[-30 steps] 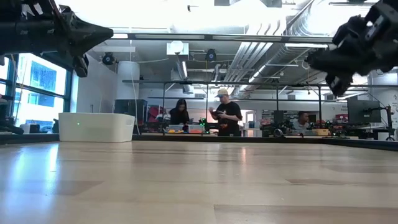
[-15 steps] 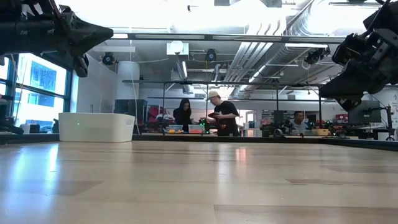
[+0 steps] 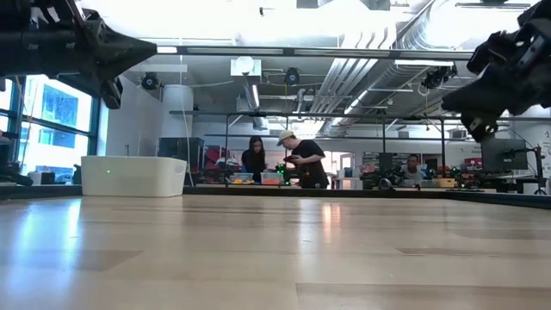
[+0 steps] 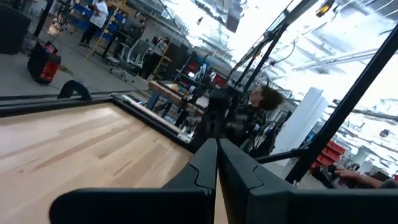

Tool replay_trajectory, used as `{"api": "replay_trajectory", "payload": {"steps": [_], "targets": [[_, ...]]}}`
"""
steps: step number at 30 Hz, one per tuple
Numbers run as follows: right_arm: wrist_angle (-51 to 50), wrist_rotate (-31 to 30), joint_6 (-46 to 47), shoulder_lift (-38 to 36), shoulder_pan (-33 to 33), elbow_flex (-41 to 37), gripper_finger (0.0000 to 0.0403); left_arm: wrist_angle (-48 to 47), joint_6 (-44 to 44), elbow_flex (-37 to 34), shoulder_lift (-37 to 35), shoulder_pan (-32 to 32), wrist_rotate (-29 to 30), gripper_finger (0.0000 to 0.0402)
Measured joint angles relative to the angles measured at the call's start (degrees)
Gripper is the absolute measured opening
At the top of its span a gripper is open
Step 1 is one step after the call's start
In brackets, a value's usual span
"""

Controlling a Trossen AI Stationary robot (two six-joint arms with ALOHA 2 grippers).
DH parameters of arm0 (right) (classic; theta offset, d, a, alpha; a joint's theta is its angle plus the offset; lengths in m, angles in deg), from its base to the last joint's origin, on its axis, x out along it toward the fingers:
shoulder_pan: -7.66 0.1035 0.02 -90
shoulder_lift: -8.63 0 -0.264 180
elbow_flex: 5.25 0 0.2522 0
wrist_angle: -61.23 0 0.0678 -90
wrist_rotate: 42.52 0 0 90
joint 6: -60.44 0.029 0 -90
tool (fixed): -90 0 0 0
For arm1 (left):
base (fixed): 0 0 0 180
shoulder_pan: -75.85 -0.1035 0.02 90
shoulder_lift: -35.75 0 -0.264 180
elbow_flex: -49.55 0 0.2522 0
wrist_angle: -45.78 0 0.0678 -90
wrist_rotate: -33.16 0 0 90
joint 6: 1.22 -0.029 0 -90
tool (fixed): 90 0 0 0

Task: Sort blocks
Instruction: Return to Home Position

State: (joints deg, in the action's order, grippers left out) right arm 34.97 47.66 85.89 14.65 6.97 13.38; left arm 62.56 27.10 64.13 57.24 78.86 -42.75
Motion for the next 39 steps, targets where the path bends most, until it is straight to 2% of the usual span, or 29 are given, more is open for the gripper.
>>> {"api": "replay_trajectory", "payload": {"steps": [5,11,18,32,37,39], "targets": [[0.0,0.0,0.0,-5.8,0.0,0.0,0.0000,-6.2,0.0,0.1,-7.8,-0.2,0.0,0.0003],[0.5,0.0,0.0,-6.0,0.0,0.0,0.0000,-15.1,0.0,0.0,-21.0,-2.5,0.2,0.0003],[0.2,-0.1,0.0,-5.1,0.0,0.0,0.0000,-14.1,0.0,-0.1,-21.3,-5.2,1.3,0.0003],[0.2,-0.2,0.0,-4.9,-0.1,0.0,0.0000,-14.8,-0.2,-0.1,-21.3,-5.2,2.0,0.0003],[0.2,-0.2,0.0,-4.9,-0.1,0.0,0.0000,-22.1,-16.4,-0.1,-21.3,-2.9,0.1,0.0003],[0.2,-0.2,0.0,-4.9,0.0,0.0,0.0000,-26.8,-20.1,-0.1,-21.3,-1.5,0.0,0.0003]]}}
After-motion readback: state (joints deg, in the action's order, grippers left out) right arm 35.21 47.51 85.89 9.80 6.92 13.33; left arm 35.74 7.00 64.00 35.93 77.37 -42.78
